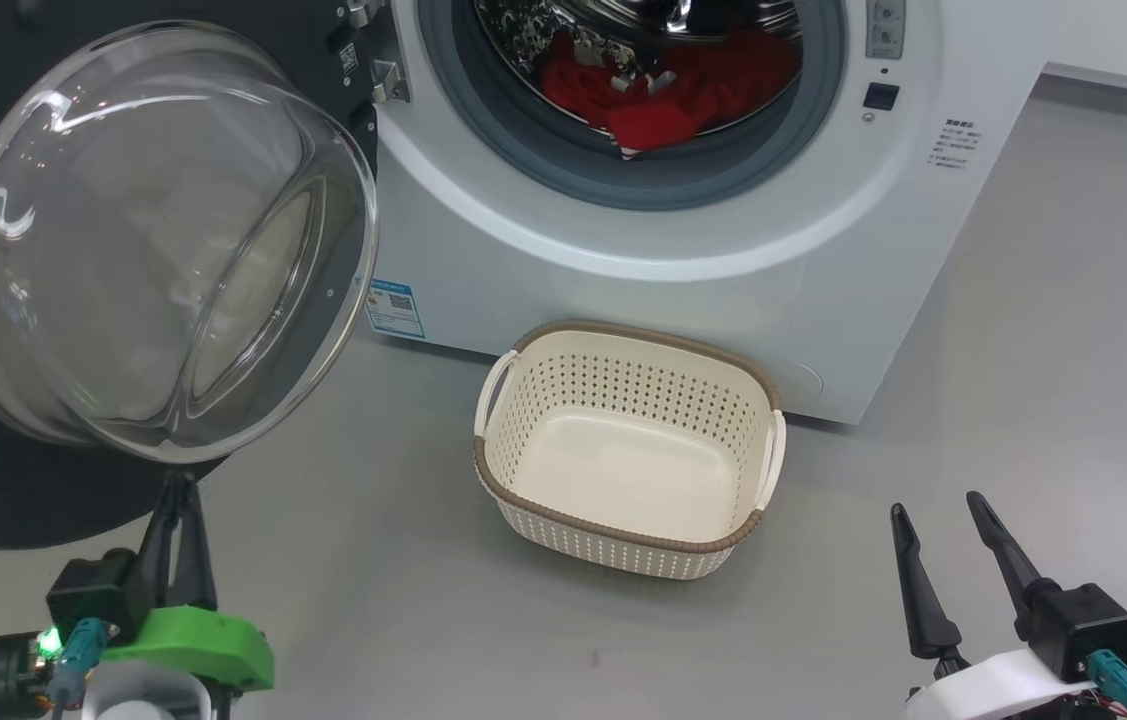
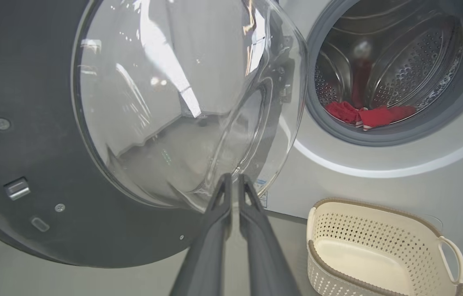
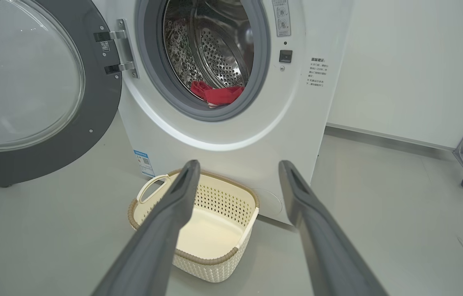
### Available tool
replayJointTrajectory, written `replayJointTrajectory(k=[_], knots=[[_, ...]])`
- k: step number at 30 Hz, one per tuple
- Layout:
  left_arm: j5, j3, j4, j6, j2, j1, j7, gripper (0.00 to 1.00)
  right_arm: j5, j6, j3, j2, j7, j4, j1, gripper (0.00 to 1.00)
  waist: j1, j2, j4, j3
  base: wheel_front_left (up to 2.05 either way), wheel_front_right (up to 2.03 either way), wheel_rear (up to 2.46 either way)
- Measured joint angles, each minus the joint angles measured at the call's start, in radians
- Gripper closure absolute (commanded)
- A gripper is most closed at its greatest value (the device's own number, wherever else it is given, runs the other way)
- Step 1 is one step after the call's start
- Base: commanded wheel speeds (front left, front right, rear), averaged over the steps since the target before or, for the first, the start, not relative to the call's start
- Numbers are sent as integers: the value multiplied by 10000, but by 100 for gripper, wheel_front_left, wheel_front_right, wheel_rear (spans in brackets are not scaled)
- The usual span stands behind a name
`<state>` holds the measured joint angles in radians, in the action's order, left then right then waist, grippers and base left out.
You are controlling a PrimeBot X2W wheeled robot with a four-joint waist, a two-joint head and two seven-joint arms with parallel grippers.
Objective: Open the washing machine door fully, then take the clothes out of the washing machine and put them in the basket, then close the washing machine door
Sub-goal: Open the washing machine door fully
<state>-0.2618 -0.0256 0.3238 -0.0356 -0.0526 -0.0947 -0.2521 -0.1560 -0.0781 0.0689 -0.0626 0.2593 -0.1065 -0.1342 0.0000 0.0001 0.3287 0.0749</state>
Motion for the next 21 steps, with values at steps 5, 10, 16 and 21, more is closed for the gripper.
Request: replayJointTrajectory(k=[5, 10, 16, 21], knots=[[2, -418, -201, 169, 25, 243, 0, 0, 4, 0, 84, 12, 0, 10, -9, 0, 0, 0, -301, -159, 0, 0, 0], [2, -600, -343, 245, 27, 425, 0, 0, 6, 2, 144, 27, 0, 23, -31, 0, 0, 0, -581, -267, 0, 0, 0], [-2, -853, -431, 324, 35, 690, 4, 0, 48, 6, 261, 58, 0, 38, -80, 0, 0, 0, -1052, -398, 0, 0, 0], [-2, -1060, -520, 330, 38, 899, 13, 0, 84, 12, 324, 69, 0, 35, -220, 0, 0, 0, -1492, -475, 0, 0, 0]])
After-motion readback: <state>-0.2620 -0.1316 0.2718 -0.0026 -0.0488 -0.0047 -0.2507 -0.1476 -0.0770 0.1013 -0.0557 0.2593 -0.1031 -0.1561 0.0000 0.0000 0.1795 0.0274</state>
